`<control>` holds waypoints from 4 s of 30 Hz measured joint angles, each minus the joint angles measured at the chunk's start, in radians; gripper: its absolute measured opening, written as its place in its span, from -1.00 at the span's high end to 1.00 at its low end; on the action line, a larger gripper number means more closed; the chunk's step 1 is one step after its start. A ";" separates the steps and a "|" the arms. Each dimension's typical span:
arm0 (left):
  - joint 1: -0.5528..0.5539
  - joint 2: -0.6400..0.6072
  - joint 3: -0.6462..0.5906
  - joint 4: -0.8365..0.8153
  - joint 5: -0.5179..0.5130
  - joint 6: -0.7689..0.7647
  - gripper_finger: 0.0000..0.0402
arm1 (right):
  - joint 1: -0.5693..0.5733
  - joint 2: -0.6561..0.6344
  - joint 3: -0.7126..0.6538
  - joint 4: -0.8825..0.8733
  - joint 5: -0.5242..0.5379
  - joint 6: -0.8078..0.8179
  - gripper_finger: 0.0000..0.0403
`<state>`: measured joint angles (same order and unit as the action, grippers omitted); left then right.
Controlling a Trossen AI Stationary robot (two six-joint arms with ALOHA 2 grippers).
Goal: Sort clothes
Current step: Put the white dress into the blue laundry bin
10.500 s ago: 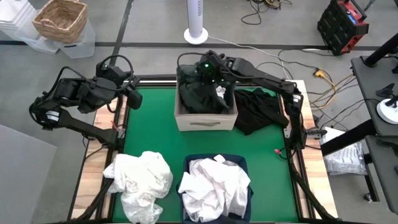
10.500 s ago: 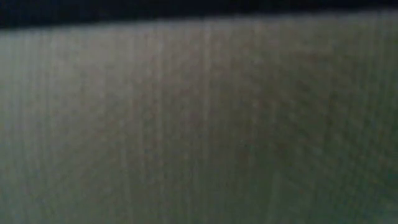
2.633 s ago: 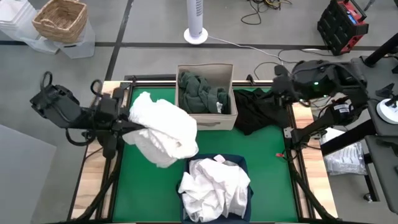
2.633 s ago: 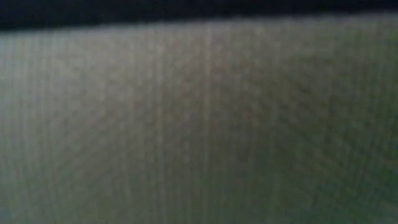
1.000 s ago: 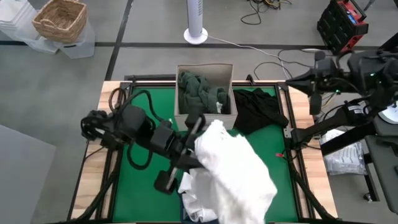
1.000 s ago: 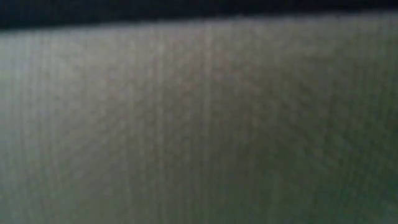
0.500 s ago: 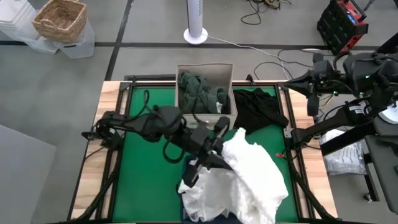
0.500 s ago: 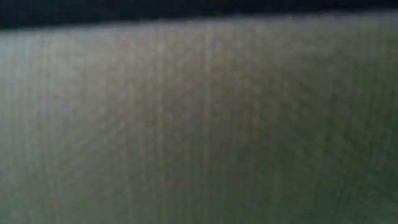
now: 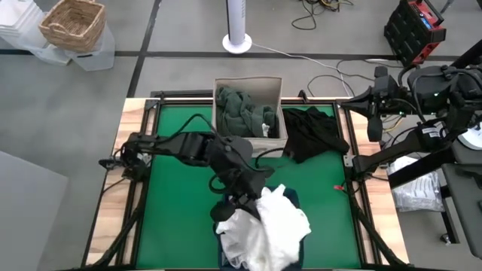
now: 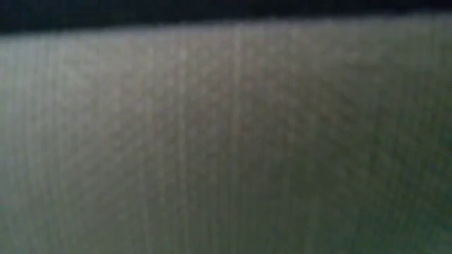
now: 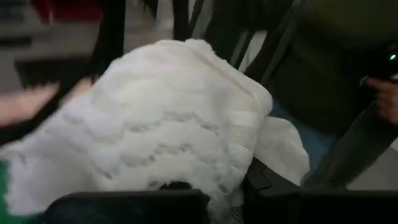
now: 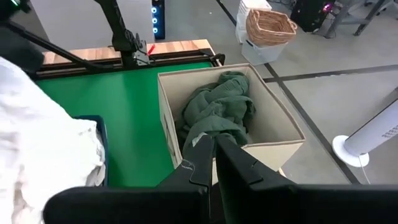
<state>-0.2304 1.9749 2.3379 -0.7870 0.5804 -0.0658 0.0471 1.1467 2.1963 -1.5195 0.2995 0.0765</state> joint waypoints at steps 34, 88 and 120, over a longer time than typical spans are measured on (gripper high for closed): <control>-0.017 0.350 0.005 -0.493 -0.303 0.273 0.97 | 0.000 -0.006 -0.146 0.009 0.068 0.025 0.94; -0.014 0.254 0.014 -0.502 -0.361 0.122 -0.19 | 0.000 -0.009 -0.149 0.046 0.094 0.039 0.94; -0.057 0.334 -0.001 -0.459 -0.423 0.289 1.00 | 0.000 -0.007 -0.149 0.043 0.094 0.029 0.94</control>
<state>-0.2874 2.3085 2.3367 -1.2464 0.1577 0.2234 0.0475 1.1400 2.0472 -1.4761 0.3933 0.1052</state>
